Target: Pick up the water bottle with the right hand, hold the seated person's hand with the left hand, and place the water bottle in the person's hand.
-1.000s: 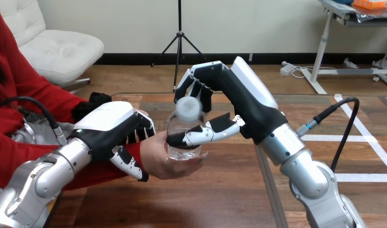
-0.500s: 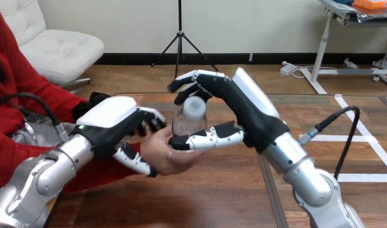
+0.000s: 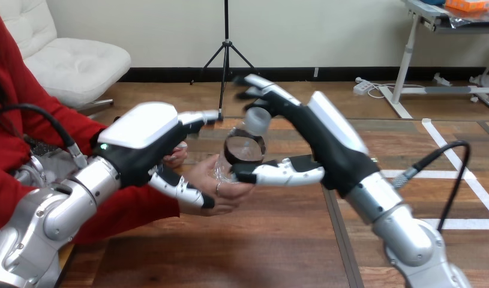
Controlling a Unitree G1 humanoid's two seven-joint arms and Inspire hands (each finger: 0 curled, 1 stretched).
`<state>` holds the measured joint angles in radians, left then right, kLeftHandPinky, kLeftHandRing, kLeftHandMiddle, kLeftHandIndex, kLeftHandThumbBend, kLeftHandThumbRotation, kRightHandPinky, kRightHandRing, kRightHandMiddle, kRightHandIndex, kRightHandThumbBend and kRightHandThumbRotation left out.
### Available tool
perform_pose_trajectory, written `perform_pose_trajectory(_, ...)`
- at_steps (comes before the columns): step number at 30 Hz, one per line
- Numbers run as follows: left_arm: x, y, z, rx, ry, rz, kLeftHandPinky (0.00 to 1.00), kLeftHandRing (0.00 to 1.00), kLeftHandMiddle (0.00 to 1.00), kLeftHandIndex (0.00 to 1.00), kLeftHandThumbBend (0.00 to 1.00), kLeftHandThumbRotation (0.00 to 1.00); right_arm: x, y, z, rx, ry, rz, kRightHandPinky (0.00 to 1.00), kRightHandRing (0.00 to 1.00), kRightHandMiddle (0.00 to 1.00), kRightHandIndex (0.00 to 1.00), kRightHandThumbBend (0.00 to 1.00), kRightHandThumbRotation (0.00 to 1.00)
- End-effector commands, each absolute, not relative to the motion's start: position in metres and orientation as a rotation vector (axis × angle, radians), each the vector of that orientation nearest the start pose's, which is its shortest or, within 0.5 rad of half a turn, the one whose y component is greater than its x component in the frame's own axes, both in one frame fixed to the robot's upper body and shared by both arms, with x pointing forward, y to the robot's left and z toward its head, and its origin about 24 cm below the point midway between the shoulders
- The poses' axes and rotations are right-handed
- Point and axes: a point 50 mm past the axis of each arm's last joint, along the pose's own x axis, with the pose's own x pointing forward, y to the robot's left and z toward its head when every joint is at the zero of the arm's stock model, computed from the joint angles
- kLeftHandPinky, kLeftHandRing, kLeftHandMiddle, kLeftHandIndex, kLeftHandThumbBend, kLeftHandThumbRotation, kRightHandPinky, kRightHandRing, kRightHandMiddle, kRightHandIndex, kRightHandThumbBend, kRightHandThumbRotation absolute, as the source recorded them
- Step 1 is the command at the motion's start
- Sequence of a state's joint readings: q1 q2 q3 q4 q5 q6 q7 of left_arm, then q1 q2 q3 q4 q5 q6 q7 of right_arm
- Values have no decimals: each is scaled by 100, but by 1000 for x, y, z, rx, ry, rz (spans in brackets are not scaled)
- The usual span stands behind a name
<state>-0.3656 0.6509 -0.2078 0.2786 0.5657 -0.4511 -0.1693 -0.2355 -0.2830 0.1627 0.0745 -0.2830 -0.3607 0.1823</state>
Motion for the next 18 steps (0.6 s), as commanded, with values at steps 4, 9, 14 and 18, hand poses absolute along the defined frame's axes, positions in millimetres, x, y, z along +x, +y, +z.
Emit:
perform_pose_trajectory(4, 300, 202, 124, 1285, -417, -418, 81, 93, 97, 99, 100, 41, 283, -138, 122, -592, -533, 372, 94, 99, 98, 100, 100, 71)
perform_pose_trajectory(9, 296, 205, 121, 1270, -442, -396, 82, 94, 98, 100, 100, 43, 282, -144, 120, -589, -522, 354, 90, 98, 98, 100, 100, 73)
perform_pose_trajectory(14, 293, 208, 120, 1257, -451, -385, 84, 96, 100, 100, 100, 48, 281, -148, 117, -585, -510, 338, 89, 98, 97, 100, 100, 74)
perform_pose_trajectory(18, 290, 209, 119, 1240, -452, -379, 85, 98, 100, 100, 100, 50, 280, -150, 116, -578, -499, 333, 88, 98, 97, 100, 100, 74)
